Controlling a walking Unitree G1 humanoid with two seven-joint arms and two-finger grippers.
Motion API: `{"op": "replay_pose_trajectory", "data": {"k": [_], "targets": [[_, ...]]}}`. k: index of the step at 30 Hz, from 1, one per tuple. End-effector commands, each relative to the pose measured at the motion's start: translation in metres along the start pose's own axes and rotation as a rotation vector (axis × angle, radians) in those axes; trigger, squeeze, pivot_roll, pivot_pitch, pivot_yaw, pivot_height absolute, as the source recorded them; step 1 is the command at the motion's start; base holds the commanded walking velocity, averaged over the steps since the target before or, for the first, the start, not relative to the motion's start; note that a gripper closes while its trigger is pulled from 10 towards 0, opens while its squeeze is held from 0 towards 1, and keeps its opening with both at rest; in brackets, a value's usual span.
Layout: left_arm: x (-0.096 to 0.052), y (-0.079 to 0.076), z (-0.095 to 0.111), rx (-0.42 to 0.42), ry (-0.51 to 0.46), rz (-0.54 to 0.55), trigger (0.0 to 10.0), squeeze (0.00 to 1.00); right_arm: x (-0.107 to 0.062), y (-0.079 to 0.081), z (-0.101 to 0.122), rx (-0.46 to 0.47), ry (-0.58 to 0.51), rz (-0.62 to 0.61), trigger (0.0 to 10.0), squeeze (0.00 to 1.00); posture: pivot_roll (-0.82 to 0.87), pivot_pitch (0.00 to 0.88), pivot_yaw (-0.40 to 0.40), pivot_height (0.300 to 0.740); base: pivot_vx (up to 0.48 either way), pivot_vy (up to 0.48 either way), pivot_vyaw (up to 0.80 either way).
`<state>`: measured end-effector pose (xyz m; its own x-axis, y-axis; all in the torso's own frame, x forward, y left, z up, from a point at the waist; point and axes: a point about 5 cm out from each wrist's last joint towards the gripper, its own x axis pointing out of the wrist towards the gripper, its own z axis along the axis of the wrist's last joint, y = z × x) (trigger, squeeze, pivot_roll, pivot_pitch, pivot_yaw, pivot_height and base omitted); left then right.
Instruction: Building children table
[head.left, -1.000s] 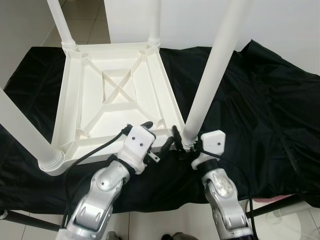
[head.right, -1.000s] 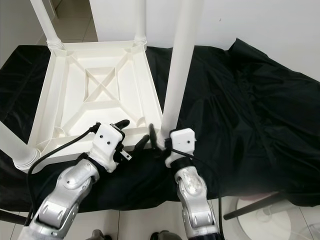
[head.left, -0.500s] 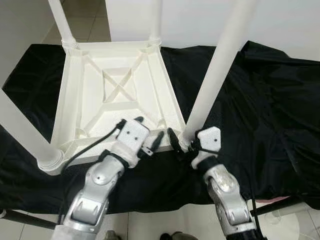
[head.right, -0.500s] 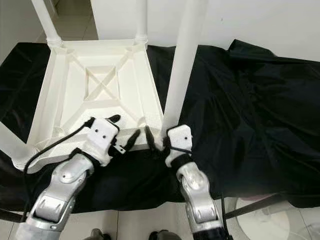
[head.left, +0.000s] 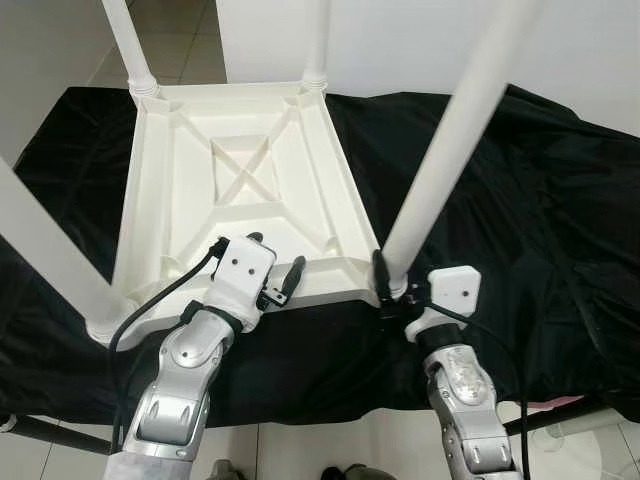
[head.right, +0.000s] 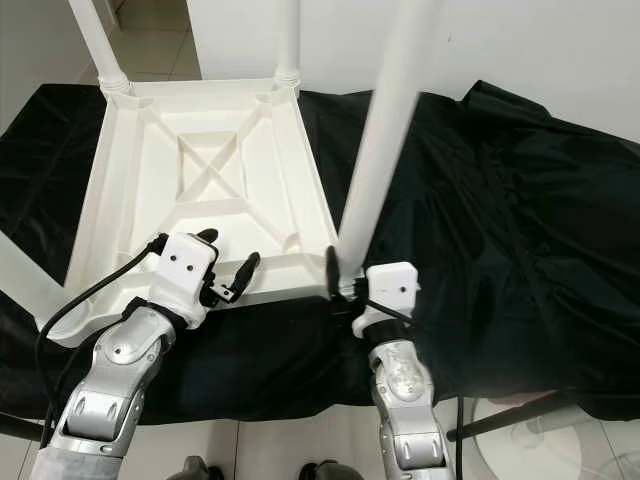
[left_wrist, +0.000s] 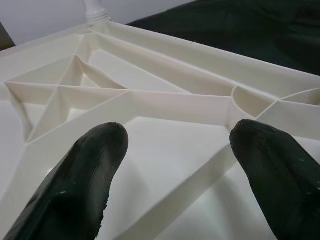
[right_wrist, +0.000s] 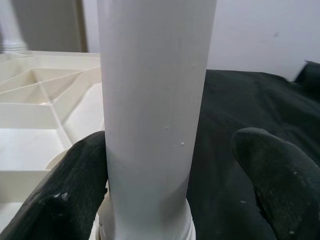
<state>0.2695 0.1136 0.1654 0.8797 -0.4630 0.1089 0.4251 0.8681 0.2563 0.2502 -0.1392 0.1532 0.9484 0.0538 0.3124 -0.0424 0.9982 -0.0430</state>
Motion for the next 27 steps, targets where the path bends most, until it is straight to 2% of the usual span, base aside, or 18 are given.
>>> {"op": "replay_pose_trajectory", "data": {"k": [1,3,5,10,16,17,18,19,24,26,27], "targets": [[-0.007,0.009,0.003,-0.021,-0.043,0.187,10.0,0.0,-0.009,-0.015,-0.002,-0.01,0.015,-0.078,10.0,0.0,-0.06,0.152,-0.031,0.74,0.0,0.0,0.0],[-0.012,0.007,0.002,-0.037,-0.061,0.177,10.0,0.0,-0.014,-0.015,-0.004,0.023,0.038,-0.072,10.0,0.0,-0.06,0.149,-0.028,0.74,0.0,0.0,0.0],[-0.017,0.002,0.001,-0.107,-0.084,0.16,10.0,0.0,-0.018,-0.013,-0.008,0.039,0.062,-0.052,10.0,0.0,-0.06,0.147,-0.028,0.74,0.0,0.0,0.0],[-0.021,-0.006,-0.002,-0.105,-0.076,0.13,10.0,0.0,-0.02,-0.007,-0.009,0.016,0.069,-0.019,10.0,0.0,-0.06,0.144,-0.024,0.74,0.0,0.0,0.0],[-0.021,-0.014,-0.001,-0.113,-0.101,0.044,10.0,0.0,-0.013,0.005,-0.014,0.06,0.078,0.069,10.0,0.0,-0.06,0.147,-0.012,0.74,0.0,0.0,0.0],[-0.023,-0.02,0.001,-0.114,-0.118,-0.025,10.0,0.0,-0.002,0.005,-0.015,0.072,0.071,0.11,10.0,0.0,-0.06,0.15,-0.008,0.74,0.0,0.0,0.0],[-0.023,-0.02,0.001,-0.114,-0.118,-0.025,10.0,0.0,-0.002,0.005,-0.015,0.072,0.071,0.11,10.0,0.0,-0.06,0.15,-0.008,0.74,0.0,0.0,0.0],[-0.024,-0.024,0.003,-0.113,-0.12,-0.068,10.0,0.0,0.008,0.002,-0.016,0.068,0.071,0.145,10.0,0.0,-0.06,0.152,-0.01,0.74,0.0,0.0,0.0],[-0.025,-0.028,0.004,-0.107,-0.114,-0.126,10.0,0.0,0.023,-0.003,-0.017,0.07,0.081,0.198,10.0,0.0,-0.05,0.152,-0.011,0.74,0.0,0.0,0.0],[-0.026,-0.035,0.003,-0.15,-0.1,-0.173,10.0,0.0,0.033,-0.005,-0.02,0.074,0.109,0.262,10.0,0.0,-0.04,0.15,-0.012,0.74,0.0,0.0,0.0],[-0.026,-0.035,0.003,-0.15,-0.1,-0.173,10.0,0.0,0.033,-0.005,-0.02,0.074,0.109,0.262,10.0,0.0,-0.04,0.15,-0.012,0.74,0.0,0.0,0.0]]}}
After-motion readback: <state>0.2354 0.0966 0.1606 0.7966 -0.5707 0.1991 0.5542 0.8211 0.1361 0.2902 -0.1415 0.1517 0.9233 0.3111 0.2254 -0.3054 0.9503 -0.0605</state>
